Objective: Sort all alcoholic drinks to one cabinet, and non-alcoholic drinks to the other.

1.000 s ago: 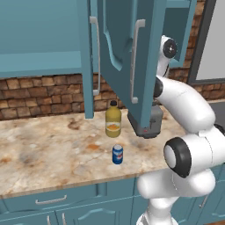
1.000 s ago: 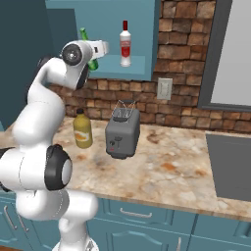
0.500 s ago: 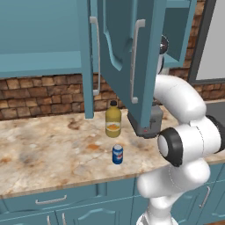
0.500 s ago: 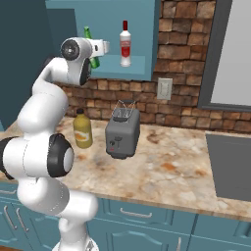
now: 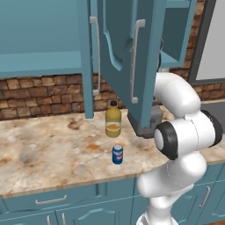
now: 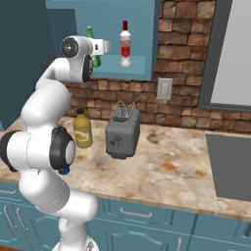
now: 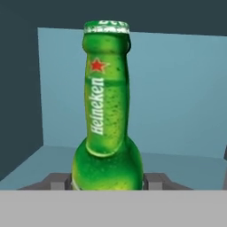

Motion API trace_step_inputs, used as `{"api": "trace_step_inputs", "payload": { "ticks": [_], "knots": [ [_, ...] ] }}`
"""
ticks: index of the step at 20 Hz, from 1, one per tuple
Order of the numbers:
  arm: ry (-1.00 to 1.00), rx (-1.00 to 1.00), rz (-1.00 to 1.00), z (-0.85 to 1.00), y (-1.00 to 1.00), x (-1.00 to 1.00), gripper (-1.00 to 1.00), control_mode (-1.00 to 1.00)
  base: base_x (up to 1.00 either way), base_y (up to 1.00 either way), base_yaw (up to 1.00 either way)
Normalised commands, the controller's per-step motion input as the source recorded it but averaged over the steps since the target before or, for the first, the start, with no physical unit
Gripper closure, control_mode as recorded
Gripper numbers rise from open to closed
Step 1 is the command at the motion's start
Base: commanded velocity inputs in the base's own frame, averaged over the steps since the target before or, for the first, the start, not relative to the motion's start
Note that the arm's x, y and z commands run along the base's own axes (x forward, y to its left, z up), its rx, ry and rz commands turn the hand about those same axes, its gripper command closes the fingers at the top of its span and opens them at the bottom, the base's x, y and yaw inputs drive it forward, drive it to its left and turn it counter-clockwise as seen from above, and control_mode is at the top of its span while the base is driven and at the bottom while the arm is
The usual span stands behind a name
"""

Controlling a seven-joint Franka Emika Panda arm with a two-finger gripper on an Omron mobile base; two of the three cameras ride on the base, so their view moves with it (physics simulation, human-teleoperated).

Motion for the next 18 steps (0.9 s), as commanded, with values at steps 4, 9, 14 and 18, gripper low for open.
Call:
{"api": "trace_step_inputs", "payload": {
  "ticks": [4, 9, 14, 18],
  "knots": [
    [0.00, 0.03, 0.00, -0.42, 0.00, 0.17, 1.00, -1.00, 0.00, 0.00, 0.00],
    [0.00, 0.03, 0.00, -0.38, 0.00, 0.17, 1.00, -1.00, 0.00, 0.00, 0.00],
    [0.00, 0.03, 0.00, -0.29, 0.00, 0.20, -1.00, -1.00, 0.00, 0.00, 0.00],
    [0.00, 0.02, 0.00, -0.15, 0.00, 0.21, -1.00, -1.00, 0.00, 0.00, 0.00]
  ]
}}
